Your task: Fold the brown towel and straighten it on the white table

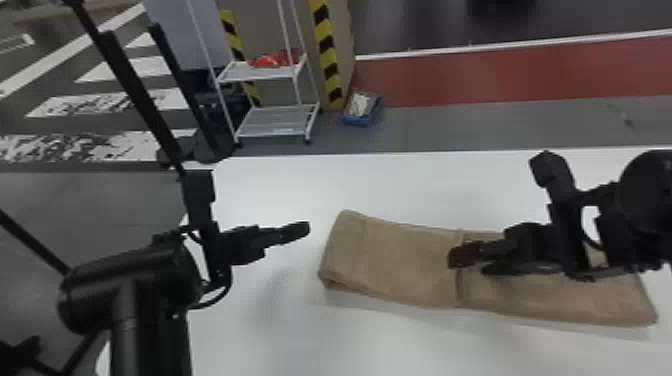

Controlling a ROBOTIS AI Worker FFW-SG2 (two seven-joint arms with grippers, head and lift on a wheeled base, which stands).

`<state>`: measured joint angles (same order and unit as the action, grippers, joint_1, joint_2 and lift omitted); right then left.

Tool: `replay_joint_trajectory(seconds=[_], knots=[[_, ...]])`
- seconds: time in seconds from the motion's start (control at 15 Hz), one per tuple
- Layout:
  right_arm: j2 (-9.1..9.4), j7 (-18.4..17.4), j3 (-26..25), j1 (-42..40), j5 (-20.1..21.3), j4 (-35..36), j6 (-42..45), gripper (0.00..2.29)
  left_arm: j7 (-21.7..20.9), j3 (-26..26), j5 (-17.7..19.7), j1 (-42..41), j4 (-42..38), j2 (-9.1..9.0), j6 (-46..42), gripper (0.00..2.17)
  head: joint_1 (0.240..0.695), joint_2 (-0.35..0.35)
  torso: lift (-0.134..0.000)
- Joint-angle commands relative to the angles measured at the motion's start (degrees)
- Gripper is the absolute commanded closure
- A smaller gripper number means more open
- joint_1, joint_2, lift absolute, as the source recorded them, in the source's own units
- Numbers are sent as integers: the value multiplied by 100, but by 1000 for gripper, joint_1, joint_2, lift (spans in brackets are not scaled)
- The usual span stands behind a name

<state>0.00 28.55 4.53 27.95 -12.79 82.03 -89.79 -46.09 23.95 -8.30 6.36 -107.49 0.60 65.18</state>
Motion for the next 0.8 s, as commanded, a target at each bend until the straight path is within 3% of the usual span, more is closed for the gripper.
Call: replay_joint_trajectory(seconds=[0.0,0.33,0.73], knots=[[5,-7,-40,0,-118,67,-30,275,-6,13,4,6,0,10,0,49,695,275,-124],[5,-121,-110,18,-4,225,-30,272,-32,30,4,6,0,46,0,49,695,272,-124],[5,-7,-119,18,-294,-56,35,275,-49,30,4,-12,0,46,0,53,695,282,-124]])
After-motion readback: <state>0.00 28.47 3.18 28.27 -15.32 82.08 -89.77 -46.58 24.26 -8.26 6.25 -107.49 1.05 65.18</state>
